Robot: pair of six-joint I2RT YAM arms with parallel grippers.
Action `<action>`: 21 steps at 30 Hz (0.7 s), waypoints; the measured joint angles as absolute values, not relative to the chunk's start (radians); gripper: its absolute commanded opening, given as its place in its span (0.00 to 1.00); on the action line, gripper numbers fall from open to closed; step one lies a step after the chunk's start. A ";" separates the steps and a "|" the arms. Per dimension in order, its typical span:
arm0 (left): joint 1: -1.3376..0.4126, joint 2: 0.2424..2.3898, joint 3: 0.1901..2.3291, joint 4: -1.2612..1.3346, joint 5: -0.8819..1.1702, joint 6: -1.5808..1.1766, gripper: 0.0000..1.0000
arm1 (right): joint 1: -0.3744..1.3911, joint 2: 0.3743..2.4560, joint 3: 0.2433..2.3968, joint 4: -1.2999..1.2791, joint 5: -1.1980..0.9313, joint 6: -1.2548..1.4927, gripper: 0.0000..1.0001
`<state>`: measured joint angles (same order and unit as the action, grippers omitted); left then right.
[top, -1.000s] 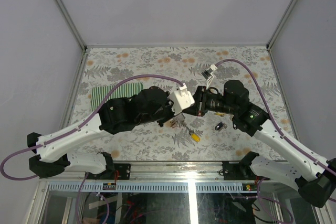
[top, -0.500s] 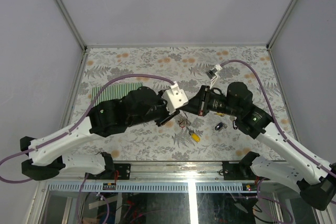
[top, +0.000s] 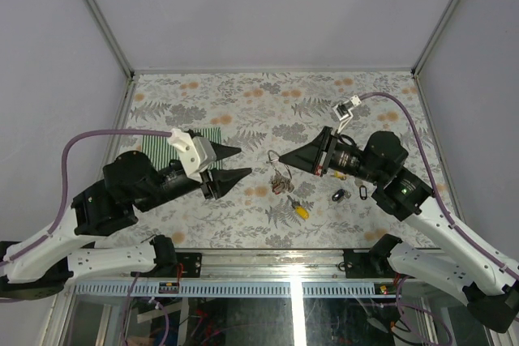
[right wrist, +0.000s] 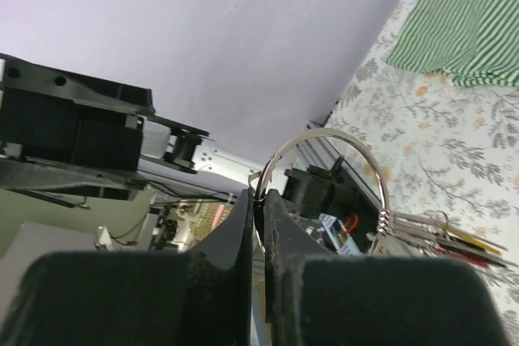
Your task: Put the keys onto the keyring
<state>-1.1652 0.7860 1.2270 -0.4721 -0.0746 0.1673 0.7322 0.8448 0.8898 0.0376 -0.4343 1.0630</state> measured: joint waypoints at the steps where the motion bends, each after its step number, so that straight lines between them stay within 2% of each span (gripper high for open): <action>1: -1.165 0.786 1.227 -0.463 -0.066 0.168 0.46 | 0.732 0.845 0.890 0.051 -0.437 1.079 0.00; 10: -1.165 0.844 1.227 -0.448 0.025 0.191 0.44 | 0.732 0.845 0.889 0.160 -0.442 1.211 0.00; 21: -1.165 0.886 1.243 -0.446 0.035 0.226 0.33 | 0.732 0.846 0.889 0.197 -0.482 1.264 0.00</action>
